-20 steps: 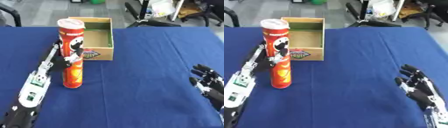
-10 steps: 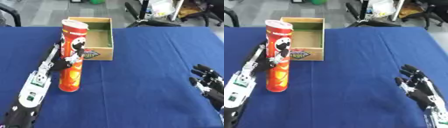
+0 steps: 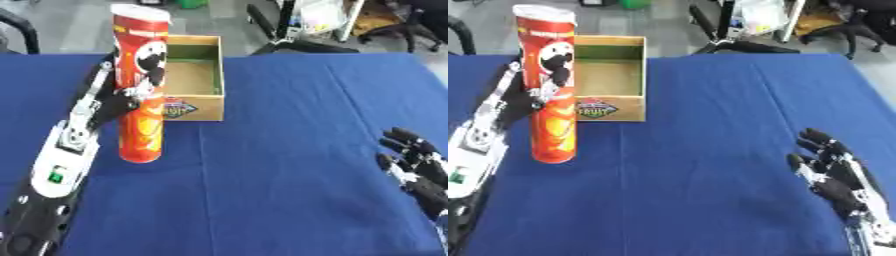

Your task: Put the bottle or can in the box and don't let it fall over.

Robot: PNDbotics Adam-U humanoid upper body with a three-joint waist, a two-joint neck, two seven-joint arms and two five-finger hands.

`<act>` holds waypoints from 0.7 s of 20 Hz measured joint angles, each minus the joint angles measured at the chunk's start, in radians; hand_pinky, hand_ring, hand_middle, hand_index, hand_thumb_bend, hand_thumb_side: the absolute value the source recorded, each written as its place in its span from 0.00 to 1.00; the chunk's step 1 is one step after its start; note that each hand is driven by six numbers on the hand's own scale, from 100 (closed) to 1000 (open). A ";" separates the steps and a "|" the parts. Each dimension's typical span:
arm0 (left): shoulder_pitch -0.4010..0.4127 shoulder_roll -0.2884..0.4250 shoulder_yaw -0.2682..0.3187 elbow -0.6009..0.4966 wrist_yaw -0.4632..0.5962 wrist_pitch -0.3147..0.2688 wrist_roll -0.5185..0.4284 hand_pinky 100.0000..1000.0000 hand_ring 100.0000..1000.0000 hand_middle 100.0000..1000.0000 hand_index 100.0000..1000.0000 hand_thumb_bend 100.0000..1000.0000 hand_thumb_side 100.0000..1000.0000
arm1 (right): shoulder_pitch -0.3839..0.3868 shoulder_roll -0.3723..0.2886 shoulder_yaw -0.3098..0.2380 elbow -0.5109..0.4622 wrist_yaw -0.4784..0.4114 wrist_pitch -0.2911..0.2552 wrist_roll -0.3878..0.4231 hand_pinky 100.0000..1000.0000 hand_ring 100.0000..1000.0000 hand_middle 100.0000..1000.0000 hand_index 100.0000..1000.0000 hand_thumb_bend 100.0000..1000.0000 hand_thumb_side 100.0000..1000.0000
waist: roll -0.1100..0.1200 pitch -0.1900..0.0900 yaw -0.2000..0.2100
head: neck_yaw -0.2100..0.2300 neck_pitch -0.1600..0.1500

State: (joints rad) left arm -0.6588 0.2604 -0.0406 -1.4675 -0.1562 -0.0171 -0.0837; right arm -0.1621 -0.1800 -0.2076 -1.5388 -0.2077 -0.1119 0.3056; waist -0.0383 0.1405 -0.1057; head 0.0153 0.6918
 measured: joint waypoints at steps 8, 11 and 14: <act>-0.172 0.061 0.021 0.134 0.045 0.015 0.117 0.13 0.32 0.34 0.58 0.00 0.49 | -0.004 0.000 0.007 0.000 -0.001 0.001 0.006 0.79 0.88 0.82 0.84 0.35 0.02 | 0.007 0.012 -0.031 | 0.002 -0.010; -0.234 0.089 0.027 0.219 0.069 -0.004 0.165 0.13 0.32 0.34 0.59 0.00 0.49 | -0.005 0.000 0.011 0.000 -0.002 0.002 0.008 0.79 0.88 0.82 0.84 0.35 0.01 | 0.013 0.018 -0.048 | 0.007 -0.018; -0.289 0.119 0.038 0.317 0.102 -0.040 0.213 0.14 0.32 0.34 0.59 0.00 0.52 | -0.013 0.000 0.013 0.000 -0.003 0.002 0.011 0.79 0.88 0.82 0.84 0.35 0.01 | 0.024 0.026 -0.071 | 0.011 -0.028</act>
State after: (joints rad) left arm -0.9477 0.3793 -0.0024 -1.1506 -0.0544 -0.0569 0.1291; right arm -0.1747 -0.1801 -0.1950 -1.5386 -0.2108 -0.1101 0.3166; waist -0.0145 0.1663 -0.1767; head 0.0266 0.6638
